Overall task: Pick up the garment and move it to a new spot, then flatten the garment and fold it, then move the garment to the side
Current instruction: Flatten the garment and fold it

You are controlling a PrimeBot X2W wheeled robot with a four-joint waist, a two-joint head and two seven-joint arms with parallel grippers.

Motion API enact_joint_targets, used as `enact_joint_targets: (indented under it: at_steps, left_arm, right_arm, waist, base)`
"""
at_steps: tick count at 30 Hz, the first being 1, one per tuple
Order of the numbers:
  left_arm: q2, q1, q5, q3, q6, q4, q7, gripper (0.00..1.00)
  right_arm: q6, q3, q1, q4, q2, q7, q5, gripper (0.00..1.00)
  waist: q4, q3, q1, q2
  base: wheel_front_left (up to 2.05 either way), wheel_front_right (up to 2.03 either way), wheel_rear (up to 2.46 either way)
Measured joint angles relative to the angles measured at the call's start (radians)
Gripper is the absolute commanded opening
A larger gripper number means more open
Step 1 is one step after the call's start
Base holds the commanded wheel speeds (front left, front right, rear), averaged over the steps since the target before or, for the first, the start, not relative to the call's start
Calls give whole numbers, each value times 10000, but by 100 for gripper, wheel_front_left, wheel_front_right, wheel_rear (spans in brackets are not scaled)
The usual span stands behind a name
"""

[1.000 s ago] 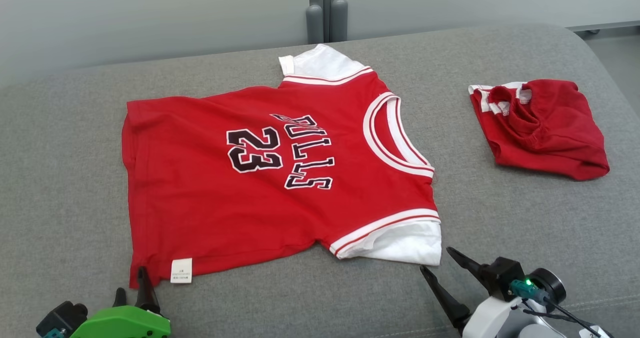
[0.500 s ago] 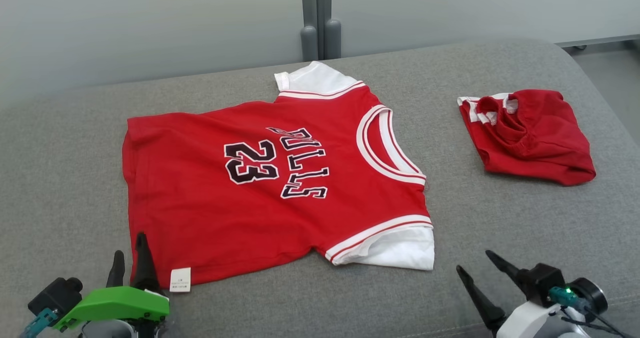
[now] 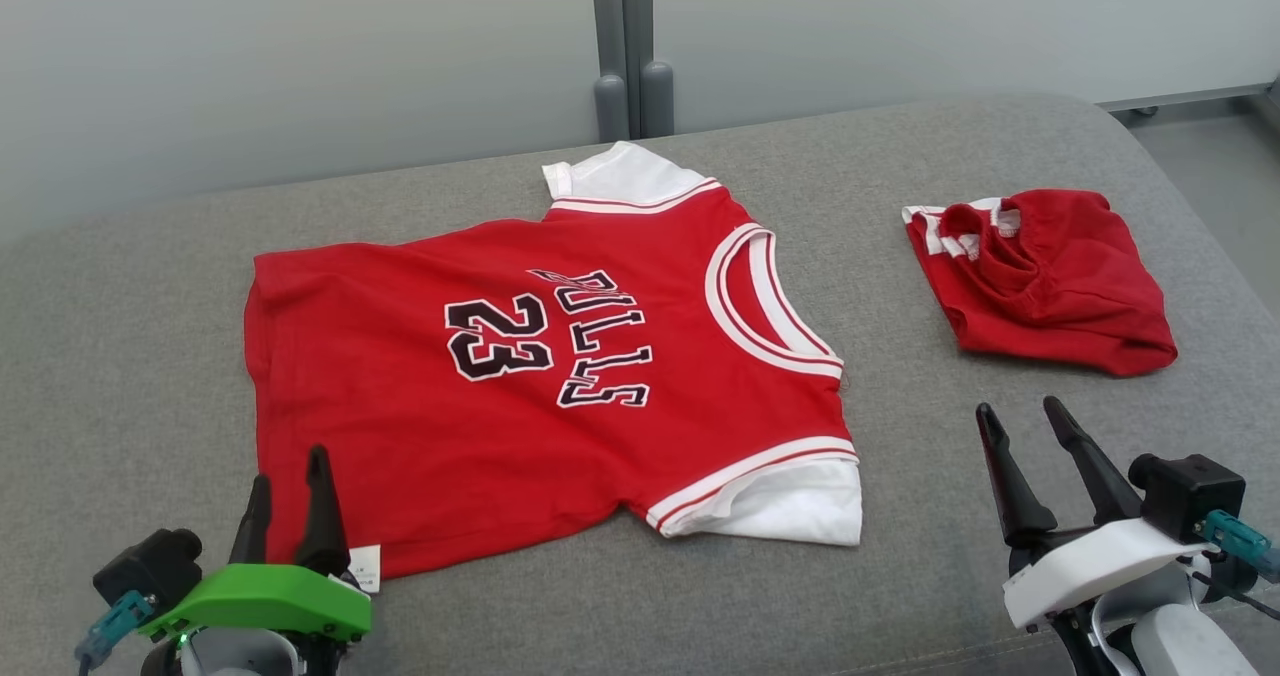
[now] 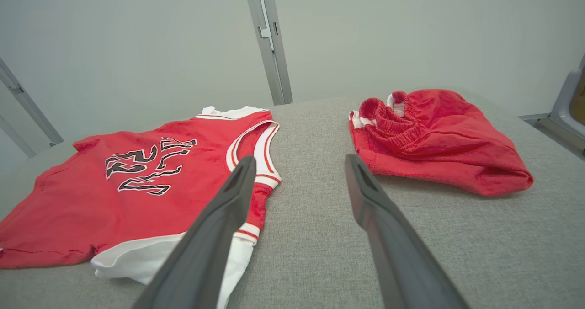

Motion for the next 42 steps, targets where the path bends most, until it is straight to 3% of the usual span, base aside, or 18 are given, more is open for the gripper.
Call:
enact_joint_targets:
  at_steps: [15, 42]
  left_arm:
    - [25, 814, 328, -368, 840, 560, 180, 100]
    - [232, -148, -12, -77, 1231, 1404, 1381, 100]
  right_arm:
    - [-4, -748, 78, -265, 1450, -2, 1862, 100]
    - [58, -320, -16, -343, 1398, 263, 2111, 100]
  waist:
    - [474, -102, 0, -1]
    - [241, 533, 0, 0]
  base:
    - [0, 0, 0]
    - [0, 0, 0]
